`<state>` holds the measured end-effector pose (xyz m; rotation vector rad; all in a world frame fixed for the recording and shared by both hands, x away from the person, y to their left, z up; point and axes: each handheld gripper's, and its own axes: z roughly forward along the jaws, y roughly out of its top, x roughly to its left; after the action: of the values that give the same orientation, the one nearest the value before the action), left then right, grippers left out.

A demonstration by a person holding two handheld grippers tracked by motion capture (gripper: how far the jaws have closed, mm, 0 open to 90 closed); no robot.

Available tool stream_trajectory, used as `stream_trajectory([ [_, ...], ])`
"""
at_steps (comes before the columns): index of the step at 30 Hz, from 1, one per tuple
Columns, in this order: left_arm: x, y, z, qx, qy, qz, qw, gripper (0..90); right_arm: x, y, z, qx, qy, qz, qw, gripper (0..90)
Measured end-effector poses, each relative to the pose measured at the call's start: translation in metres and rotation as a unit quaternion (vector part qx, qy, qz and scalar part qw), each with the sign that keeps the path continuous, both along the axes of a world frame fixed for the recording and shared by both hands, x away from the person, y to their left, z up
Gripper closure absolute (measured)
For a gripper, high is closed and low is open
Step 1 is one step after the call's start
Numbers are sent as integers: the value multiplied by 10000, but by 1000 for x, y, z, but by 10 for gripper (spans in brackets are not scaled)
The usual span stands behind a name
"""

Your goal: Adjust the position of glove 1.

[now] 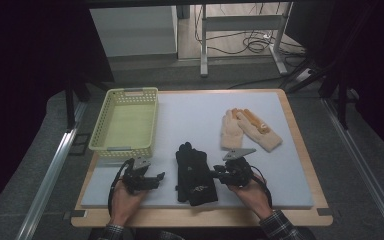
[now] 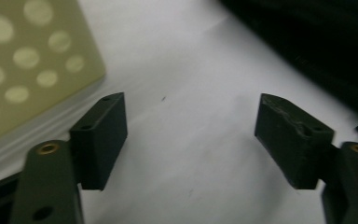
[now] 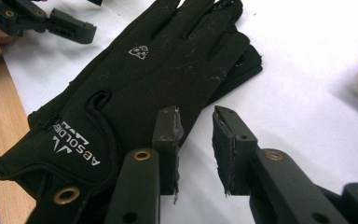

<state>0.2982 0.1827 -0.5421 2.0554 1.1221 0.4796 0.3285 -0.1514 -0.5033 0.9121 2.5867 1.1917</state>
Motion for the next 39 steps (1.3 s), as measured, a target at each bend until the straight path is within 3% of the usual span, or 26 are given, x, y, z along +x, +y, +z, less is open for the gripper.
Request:
stream_trajectory([
  [6, 1, 12, -8, 191, 64, 297, 9994, 199, -8, -1, 2, 60, -8, 151, 9999, 579],
  [10, 5, 17, -10, 53, 328, 255, 9991, 103, -13, 5, 7, 118, -7, 314, 9994, 507],
  [15, 5, 16, -10, 35, 362, 216, 9991, 69, -12, 25, 8, 123, -9, 562, 9983, 460],
  [18, 5, 16, -10, 40, 356, 204, 9992, 68, -12, 41, 5, 31, -65, 780, 9969, 398],
  [20, 5, 17, -10, 42, 359, 201, 9991, 68, -12, 51, -1, -190, -76, 891, 9958, 368],
  [21, 5, 17, -10, 42, 358, 201, 9991, 68, -12, 56, -5, -379, -114, 919, 9950, 374],
  [23, 5, 16, -10, 37, 362, 211, 9991, 68, -13, 62, -15, -762, -246, 945, 9923, 470],
  [26, 5, 16, -11, 34, 363, 214, 9991, 68, -17, 62, -15, -705, -291, 826, 9937, 676],
  [28, 5, 16, -11, 33, 362, 214, 9991, 68, -19, 63, -13, -759, -315, 751, 9938, 756],
  [31, 5, 16, -11, 41, 354, 206, 9992, 68, -20, 63, -9, -730, -313, 678, 9945, 779],
  [35, 5, 16, -11, 39, 356, 201, 9992, 68, -18, 60, 2, -474, -107, 502, 9976, 780],
  [39, 5, 16, -11, 26, 352, 214, 9991, 68, -19, 62, 15, -394, -177, 375, 9984, 779],
])
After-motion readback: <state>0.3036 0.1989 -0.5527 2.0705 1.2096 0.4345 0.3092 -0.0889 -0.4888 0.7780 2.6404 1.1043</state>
